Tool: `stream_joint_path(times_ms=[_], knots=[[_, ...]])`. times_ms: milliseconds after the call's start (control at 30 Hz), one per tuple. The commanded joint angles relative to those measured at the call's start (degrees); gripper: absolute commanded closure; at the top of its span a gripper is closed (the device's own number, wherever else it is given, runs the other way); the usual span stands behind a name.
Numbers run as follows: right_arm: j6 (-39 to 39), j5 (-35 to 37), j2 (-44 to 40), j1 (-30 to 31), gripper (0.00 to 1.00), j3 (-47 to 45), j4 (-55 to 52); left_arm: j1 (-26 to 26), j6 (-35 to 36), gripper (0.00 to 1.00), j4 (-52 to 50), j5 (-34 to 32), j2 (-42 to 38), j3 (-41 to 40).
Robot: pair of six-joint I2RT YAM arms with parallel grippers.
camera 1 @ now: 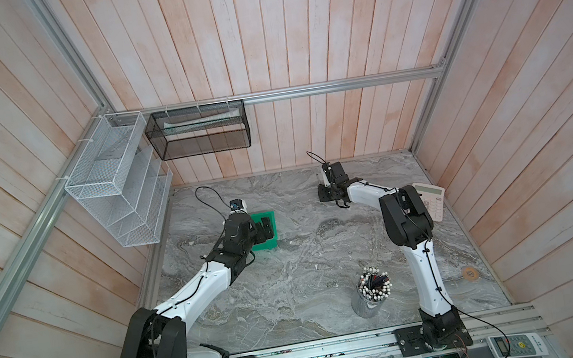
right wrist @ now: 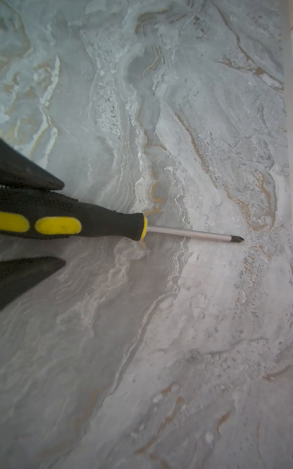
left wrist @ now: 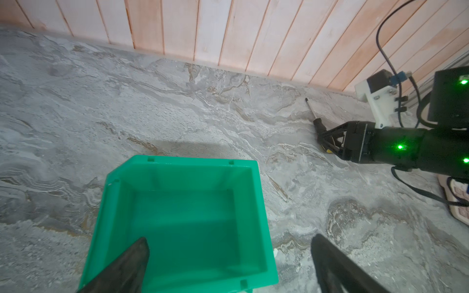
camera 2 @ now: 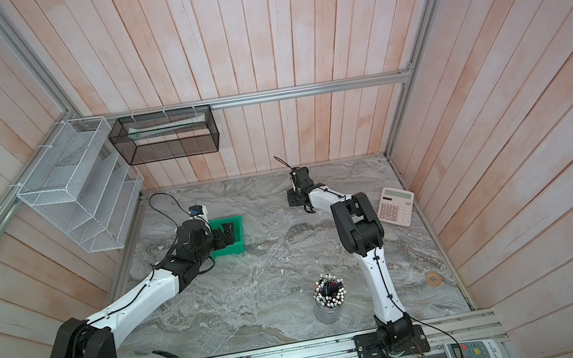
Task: Put the screwdriver in the bin
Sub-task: Move the bin to the top-center of the table.
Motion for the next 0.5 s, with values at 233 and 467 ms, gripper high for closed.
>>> stream_joint_path(times_ms=[233,467], knots=[[0.3,3.1,-14.7,0.7,0.91,-15.4,4.0,-0.3,4.6,0.0,-7.4,5.4,11.0,10.0],[4.0,2.3,-34.5,0.6,0.92,-39.8,12.0,-1.7,4.9,0.0,-13.5,6.7,18.0,17.3]])
